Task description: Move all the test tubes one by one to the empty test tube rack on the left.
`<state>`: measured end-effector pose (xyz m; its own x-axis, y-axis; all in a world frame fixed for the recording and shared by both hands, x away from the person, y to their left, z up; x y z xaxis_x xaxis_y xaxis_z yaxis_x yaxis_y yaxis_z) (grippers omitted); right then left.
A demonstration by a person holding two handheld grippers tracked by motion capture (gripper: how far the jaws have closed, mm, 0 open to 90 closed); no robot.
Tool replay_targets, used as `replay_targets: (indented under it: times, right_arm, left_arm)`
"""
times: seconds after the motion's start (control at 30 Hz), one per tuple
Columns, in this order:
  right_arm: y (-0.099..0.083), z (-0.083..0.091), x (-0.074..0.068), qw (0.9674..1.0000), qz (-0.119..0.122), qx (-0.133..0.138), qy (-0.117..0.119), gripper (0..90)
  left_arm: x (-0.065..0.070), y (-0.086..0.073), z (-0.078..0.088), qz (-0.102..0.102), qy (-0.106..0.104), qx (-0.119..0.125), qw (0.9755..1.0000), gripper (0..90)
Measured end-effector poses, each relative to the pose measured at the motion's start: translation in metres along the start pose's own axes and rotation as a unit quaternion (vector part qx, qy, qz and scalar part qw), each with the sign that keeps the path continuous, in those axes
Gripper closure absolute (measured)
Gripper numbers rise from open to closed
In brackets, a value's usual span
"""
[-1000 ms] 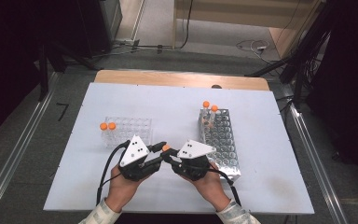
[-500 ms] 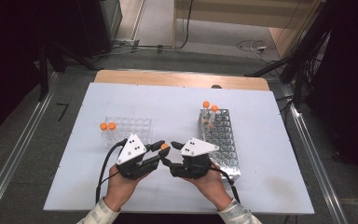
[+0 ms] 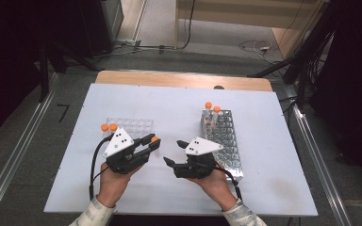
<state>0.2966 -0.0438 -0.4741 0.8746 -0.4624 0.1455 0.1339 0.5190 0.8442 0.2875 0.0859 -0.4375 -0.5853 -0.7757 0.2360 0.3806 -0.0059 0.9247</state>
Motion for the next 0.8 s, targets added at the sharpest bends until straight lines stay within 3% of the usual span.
replay_targets:
  times: [0.8]
  right_arm:
    - [-0.002,0.007,0.013,0.9998,-0.009,-0.002,-0.019,29.2]
  left_arm:
    - [-0.027,0.013,0.017,0.024,0.029,0.03,0.9989,69.8]
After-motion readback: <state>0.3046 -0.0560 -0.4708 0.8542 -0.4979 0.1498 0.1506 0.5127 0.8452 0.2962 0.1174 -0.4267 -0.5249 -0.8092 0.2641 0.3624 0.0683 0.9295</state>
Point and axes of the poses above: each handheld gripper's, and its own axes: z roughly backward along the jaws, y roughly out of its top, x roughly to its right, the point moved 8 cm from there along -z, roughly forward along the jaws, and after that the axes turned 8 degrees about z, right-handed, at the moved point
